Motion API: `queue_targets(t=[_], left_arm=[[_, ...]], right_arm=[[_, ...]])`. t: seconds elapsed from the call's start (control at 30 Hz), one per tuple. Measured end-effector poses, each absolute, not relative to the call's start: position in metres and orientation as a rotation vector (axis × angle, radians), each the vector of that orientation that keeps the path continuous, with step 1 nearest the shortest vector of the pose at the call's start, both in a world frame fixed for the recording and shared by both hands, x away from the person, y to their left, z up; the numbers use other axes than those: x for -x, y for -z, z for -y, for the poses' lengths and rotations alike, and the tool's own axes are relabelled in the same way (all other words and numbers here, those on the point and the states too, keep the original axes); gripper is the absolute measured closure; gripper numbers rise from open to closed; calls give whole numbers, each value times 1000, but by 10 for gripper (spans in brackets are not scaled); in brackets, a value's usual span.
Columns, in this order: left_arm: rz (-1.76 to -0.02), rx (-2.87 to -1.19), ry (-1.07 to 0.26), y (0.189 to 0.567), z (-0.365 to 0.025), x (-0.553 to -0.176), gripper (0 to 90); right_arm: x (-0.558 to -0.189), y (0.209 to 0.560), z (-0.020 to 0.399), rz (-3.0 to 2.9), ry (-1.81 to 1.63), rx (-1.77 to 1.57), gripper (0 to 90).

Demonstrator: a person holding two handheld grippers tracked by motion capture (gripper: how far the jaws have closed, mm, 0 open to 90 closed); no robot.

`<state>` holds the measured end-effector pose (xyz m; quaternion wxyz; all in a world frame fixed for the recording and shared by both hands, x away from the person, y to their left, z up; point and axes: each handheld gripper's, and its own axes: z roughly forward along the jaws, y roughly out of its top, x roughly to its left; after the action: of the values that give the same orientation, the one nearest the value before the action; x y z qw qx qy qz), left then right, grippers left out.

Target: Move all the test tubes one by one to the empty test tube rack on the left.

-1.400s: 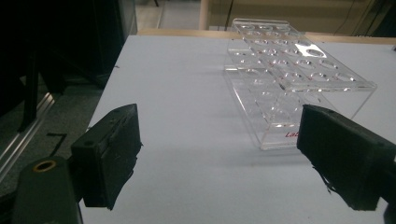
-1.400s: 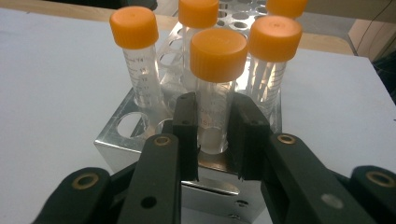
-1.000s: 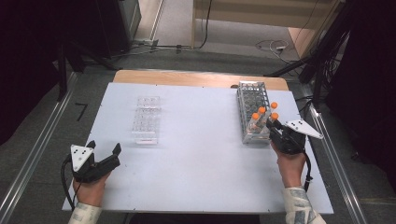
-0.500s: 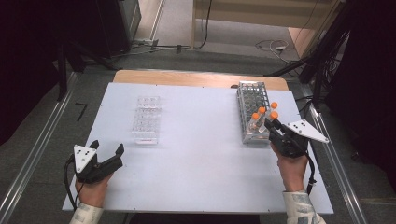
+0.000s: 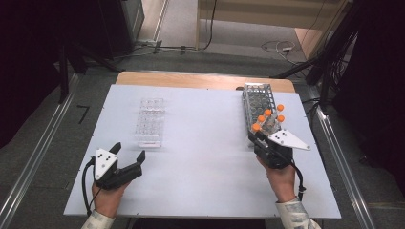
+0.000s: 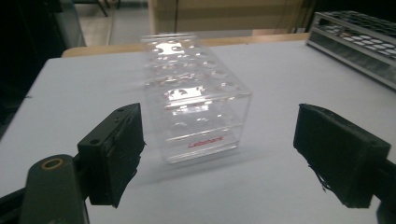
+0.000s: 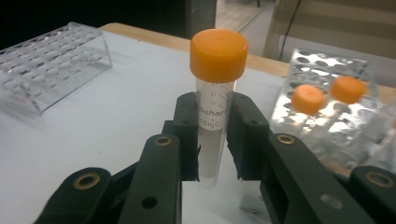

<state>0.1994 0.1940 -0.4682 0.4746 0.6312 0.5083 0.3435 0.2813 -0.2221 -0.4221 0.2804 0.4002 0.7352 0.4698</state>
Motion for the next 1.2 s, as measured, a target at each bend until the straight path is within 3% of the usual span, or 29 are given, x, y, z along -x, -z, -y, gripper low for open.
queue_targets(t=[0.43, 0.8, 1.2], left_arm=[[-1097, -1622, -733, 458, -138, -214, 210], [-940, -1657, -607, 439, -95, -220, 317], [-876, -1710, -535, 443, -78, -226, 450]], right_arm=[[-274, 441, 172, -2135, -1267, -963, 720], [-265, 451, 137, -2234, -1283, -878, 720], [-256, 458, 115, -2308, -1305, -815, 720]])
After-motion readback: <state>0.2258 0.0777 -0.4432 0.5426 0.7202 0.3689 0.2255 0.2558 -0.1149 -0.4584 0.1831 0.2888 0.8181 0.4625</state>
